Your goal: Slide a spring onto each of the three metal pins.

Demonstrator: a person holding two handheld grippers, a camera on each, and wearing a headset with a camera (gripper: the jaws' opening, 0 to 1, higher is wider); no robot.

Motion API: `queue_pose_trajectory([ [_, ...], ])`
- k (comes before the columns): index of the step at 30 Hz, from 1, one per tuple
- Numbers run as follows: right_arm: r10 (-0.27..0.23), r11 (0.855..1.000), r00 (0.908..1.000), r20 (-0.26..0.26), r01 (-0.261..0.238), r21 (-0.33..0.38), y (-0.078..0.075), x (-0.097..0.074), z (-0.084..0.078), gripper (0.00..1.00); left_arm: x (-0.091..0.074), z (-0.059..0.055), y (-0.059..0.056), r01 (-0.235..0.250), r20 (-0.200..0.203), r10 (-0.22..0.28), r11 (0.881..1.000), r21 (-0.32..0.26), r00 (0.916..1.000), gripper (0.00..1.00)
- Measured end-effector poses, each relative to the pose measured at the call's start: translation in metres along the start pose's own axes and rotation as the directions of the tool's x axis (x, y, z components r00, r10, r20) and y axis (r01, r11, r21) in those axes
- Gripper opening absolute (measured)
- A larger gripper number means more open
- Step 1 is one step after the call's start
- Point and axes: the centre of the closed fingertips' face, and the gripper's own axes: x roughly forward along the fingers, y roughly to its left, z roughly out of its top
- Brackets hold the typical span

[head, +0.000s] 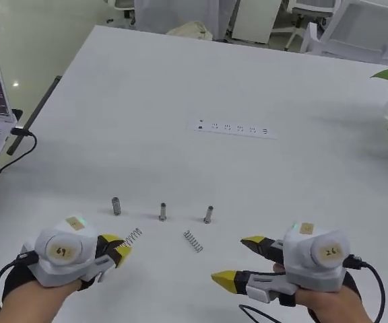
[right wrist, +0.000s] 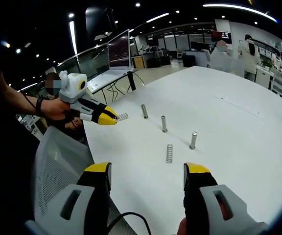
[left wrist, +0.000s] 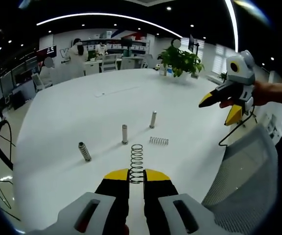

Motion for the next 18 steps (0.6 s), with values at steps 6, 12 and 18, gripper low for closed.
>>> queue_pose_trajectory([
  [6,0.016,1.000,0.9999,-0.002,-0.016,-0.016,0.004,0.003,0.004,0.56,-0.009,0.011,-0.004,0.012,0.019,-0.013,0.999,0.040,0.9997,0.02],
  [12,0.042,0.998,0.9991,0.006,-0.041,-0.040,0.009,0.007,0.014,0.53,-0.016,0.024,-0.006,0.020,0.043,-0.023,0.997,0.071,0.9988,0.02],
  [18,0.076,0.995,0.9971,-0.002,-0.076,-0.066,0.016,0.013,0.019,0.51,-0.022,0.035,-0.012,0.033,0.059,-0.040,0.992,0.118,0.9975,0.02],
])
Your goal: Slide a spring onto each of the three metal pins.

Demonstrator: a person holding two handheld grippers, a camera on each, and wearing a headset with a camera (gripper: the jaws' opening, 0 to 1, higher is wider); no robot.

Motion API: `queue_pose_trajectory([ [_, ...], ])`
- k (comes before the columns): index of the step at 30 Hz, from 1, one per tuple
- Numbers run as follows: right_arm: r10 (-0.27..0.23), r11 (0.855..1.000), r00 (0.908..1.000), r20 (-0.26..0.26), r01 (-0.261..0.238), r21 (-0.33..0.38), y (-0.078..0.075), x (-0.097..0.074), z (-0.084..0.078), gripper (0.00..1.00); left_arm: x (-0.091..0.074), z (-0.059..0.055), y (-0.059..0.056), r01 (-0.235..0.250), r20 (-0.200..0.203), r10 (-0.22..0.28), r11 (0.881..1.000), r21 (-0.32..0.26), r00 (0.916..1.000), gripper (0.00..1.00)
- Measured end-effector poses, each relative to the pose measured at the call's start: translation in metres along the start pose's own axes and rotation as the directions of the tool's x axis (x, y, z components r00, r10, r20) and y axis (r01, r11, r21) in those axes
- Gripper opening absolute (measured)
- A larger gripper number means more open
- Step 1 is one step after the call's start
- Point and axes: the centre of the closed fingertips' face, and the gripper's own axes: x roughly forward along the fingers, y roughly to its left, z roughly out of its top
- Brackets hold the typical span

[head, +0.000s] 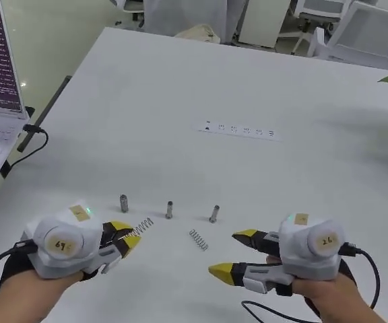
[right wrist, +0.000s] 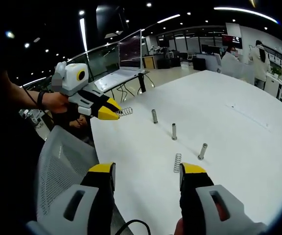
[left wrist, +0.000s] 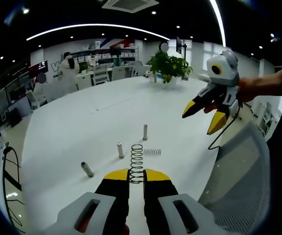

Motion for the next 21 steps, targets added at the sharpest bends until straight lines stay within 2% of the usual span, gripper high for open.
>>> queue_pose_trajectory([
  [8,0.046,0.999,0.9989,-0.003,-0.046,-0.012,0.010,0.008,0.006,0.50,-0.004,0.008,-0.018,0.055,-0.001,-0.055,0.994,0.091,0.9985,0.03],
  [11,0.061,0.998,0.9981,0.003,-0.061,-0.008,0.014,0.011,0.009,0.50,-0.005,0.010,-0.024,0.072,0.002,-0.072,0.992,0.103,0.9974,0.03],
  [15,0.080,0.997,0.9968,0.009,-0.080,-0.010,0.020,0.015,0.012,0.49,-0.005,0.013,-0.038,0.112,-0.001,-0.113,0.983,0.143,0.9935,0.03],
  [21,0.127,0.992,0.9916,0.024,-0.127,-0.021,0.033,0.018,0.017,0.48,-0.005,0.022,-0.054,0.155,0.012,-0.159,0.974,0.163,0.9872,0.03],
])
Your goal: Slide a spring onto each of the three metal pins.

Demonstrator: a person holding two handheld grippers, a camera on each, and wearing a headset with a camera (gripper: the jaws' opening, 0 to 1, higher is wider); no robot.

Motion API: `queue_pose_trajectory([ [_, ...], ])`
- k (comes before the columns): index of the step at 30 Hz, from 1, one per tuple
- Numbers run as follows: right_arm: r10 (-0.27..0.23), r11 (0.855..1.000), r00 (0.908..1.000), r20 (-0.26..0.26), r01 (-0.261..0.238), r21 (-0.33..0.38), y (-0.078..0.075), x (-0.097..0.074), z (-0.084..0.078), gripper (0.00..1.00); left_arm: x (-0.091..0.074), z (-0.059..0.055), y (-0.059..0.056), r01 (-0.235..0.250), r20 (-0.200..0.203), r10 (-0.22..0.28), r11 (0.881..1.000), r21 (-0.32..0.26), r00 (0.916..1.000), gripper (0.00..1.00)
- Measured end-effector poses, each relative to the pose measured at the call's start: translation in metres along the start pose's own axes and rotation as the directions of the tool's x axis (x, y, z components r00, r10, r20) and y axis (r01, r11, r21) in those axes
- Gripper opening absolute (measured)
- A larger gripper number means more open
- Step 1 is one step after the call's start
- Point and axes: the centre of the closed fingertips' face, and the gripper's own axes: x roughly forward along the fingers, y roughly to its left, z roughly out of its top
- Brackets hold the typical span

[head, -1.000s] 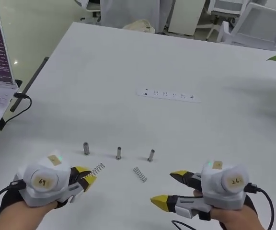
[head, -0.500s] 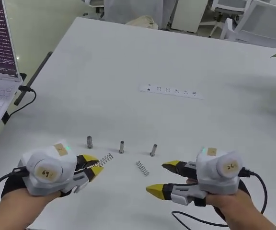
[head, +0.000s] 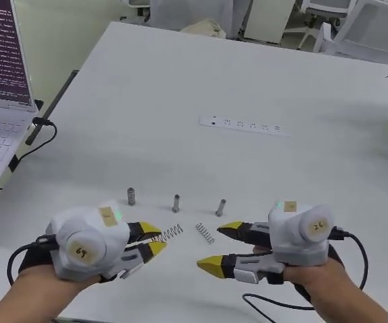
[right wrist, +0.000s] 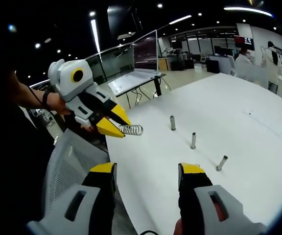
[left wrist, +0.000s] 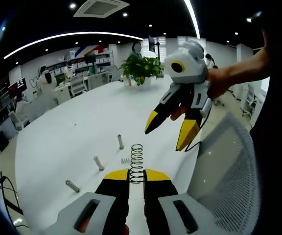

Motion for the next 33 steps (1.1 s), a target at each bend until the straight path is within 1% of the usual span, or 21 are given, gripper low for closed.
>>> queue_pose_trajectory([
  [3,0.021,1.000,0.9996,0.016,-0.021,0.005,0.005,0.001,0.004,0.46,0.002,0.006,-0.008,0.023,0.007,-0.023,1.000,0.020,0.9997,0.03],
  [4,0.024,1.000,0.9996,0.017,-0.024,0.004,0.006,0.001,0.004,0.45,0.003,0.007,-0.009,0.027,0.008,-0.027,0.999,0.025,0.9996,0.03],
  [7,0.042,0.999,0.9989,0.021,-0.042,0.002,0.009,0.001,0.006,0.44,0.005,0.012,-0.019,0.053,0.013,-0.054,0.997,0.051,0.9985,0.03],
  [10,0.053,0.999,0.9985,0.016,-0.053,-0.001,0.011,0.001,0.006,0.42,0.007,0.011,-0.024,0.067,0.012,-0.068,0.996,0.059,0.9976,0.03],
  [15,0.083,0.997,0.9963,0.023,-0.083,0.001,0.018,0.002,0.007,0.37,0.009,0.010,-0.034,0.096,0.005,-0.096,0.993,0.075,0.9953,0.03],
  [20,0.112,0.994,0.9937,0.009,-0.112,-0.005,0.026,0.005,0.003,0.33,0.010,0.012,-0.039,0.112,0.005,-0.113,0.990,0.087,0.9936,0.03],
  [25,0.145,0.989,0.9891,0.026,-0.144,-0.010,0.034,0.005,0.006,0.23,0.010,0.011,-0.042,0.129,-0.009,-0.129,0.985,0.111,0.9916,0.03],
  [27,0.154,0.988,0.9877,0.027,-0.153,-0.015,0.036,0.006,0.006,0.18,0.010,0.011,-0.043,0.135,-0.015,-0.134,0.984,0.118,0.9908,0.03],
  [30,0.159,0.987,0.9868,0.031,-0.158,-0.017,0.036,0.005,0.008,0.14,0.011,0.008,-0.044,0.144,-0.029,-0.141,0.979,0.141,0.9895,0.03],
  [33,0.170,0.985,0.9850,0.031,-0.169,-0.015,0.038,0.004,0.008,0.13,0.011,0.008,-0.046,0.150,-0.031,-0.147,0.978,0.145,0.9886,0.03],
])
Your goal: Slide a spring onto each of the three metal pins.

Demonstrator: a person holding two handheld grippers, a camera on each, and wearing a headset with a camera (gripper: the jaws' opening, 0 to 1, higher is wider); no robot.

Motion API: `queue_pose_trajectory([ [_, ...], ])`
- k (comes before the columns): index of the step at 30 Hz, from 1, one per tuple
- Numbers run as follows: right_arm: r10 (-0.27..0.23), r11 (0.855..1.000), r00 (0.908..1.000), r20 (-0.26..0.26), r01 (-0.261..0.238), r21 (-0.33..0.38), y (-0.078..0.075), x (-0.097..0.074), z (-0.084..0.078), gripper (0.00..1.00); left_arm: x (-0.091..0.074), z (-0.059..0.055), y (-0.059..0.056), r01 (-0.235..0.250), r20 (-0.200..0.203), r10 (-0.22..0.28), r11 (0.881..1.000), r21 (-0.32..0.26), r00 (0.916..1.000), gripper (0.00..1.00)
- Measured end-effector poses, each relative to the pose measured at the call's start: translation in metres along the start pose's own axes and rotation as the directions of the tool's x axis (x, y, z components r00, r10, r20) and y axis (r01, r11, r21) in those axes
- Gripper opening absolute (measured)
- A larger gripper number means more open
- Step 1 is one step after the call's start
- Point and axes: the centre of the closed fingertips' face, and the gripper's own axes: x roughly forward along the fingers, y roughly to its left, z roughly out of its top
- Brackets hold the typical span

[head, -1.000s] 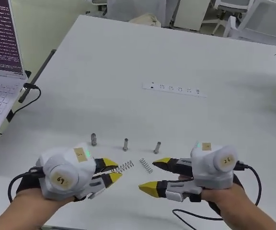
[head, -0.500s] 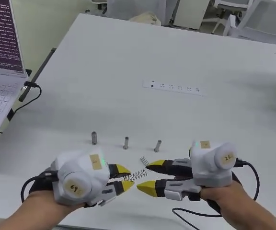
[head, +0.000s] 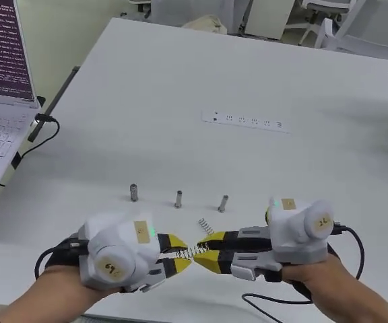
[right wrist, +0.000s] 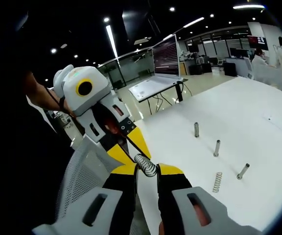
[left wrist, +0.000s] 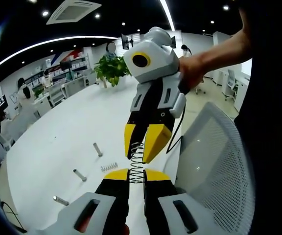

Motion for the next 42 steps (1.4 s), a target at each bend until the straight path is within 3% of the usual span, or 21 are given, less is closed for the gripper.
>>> queue_pose_trajectory([
  [10,0.034,0.999,0.9992,-0.021,-0.035,-0.022,0.009,0.003,0.003,0.09,0.004,-0.002,-0.001,0.012,-0.031,-0.010,0.998,0.060,0.9995,0.02],
  [12,0.022,0.999,0.9992,-0.034,-0.023,-0.040,0.008,0.005,0.005,0.09,0.006,-0.002,-0.002,0.017,-0.032,-0.015,0.998,0.061,0.9994,0.02],
  [20,-0.001,0.991,0.9948,-0.102,-0.013,-0.135,0.007,0.007,0.012,0.09,0.015,0.002,-0.001,0.025,-0.015,-0.024,0.999,0.036,0.9996,0.02],
  [28,-0.011,0.985,0.9892,-0.146,-0.014,-0.172,0.004,0.003,0.008,0.09,0.018,0.003,-0.001,0.029,0.005,-0.029,1.000,0.003,0.9996,0.02],
  [30,-0.012,0.982,0.9855,-0.169,-0.021,-0.190,0.004,0.002,0.006,0.09,0.019,0.002,-0.001,0.031,0.006,-0.031,1.000,0.002,0.9995,0.02],
  [34,-0.011,0.967,0.9673,-0.253,-0.054,-0.250,0.004,0.001,-0.005,0.09,0.023,-0.003,-0.004,0.042,-0.013,-0.041,0.999,0.018,0.9991,0.02],
  [42,-0.030,0.942,0.9463,-0.322,-0.080,-0.325,0.001,-0.007,-0.009,0.14,0.027,-0.001,-0.009,0.058,-0.013,-0.058,0.998,0.032,0.9982,0.02],
])
